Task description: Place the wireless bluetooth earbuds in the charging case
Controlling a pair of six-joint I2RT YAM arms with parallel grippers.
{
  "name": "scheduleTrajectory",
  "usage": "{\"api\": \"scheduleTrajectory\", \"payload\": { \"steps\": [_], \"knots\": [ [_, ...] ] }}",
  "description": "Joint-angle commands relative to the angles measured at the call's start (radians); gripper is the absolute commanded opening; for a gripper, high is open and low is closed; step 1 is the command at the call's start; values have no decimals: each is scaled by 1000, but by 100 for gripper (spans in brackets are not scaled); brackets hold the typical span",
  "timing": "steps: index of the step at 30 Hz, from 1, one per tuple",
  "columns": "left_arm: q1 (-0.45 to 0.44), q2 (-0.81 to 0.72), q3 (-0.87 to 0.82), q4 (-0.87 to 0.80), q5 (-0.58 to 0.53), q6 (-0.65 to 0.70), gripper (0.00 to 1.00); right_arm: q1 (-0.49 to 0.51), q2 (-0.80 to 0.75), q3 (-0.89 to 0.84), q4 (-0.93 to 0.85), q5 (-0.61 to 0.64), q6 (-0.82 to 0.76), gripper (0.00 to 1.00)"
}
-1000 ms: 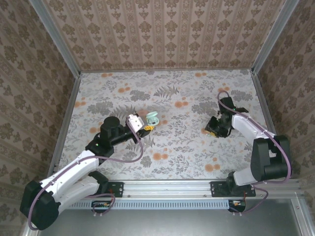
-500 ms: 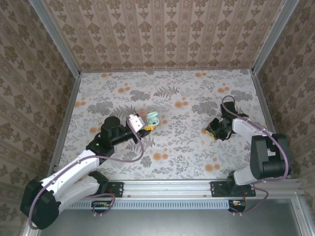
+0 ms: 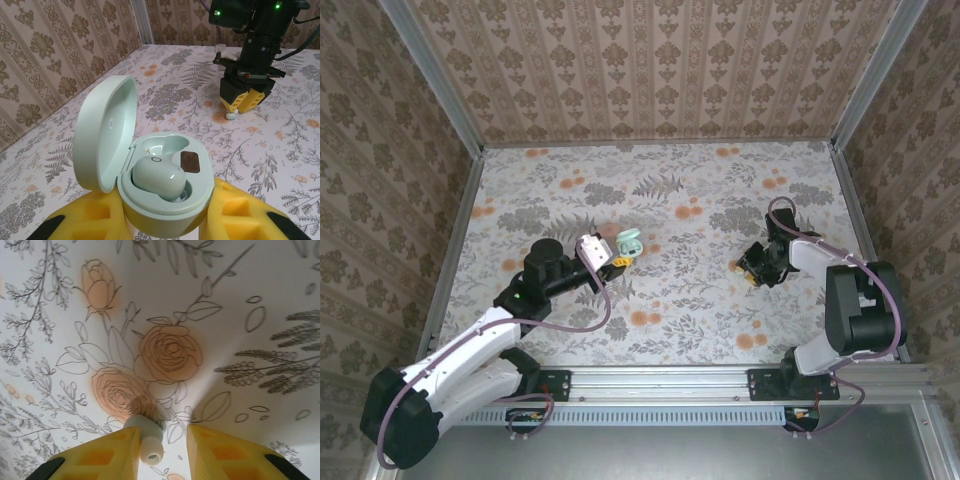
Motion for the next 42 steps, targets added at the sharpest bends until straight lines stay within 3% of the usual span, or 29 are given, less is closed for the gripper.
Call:
{"api": "scheduleTrajectory", "payload": {
  "steps": [1,13,21,32,42],
  "knots": [
    [-1,-21,-5,6,-1,-6,0,-1,21,10,-10,6,-11,29],
    [-2,-10,-3,16,4,-12,0,110,-37,72,-131,41,-95,27],
    [-3,-25,-5,4,-2,-14,0,189,-89,197,-315,205,-238,26],
    [-3,-22,-1,10,0,-19,0,346,95,385,-508,485,-451,25],
    [-7,-41,4,-20,-13,-14,0,370,226,426,-487,499,-513,26]
  ]
}}
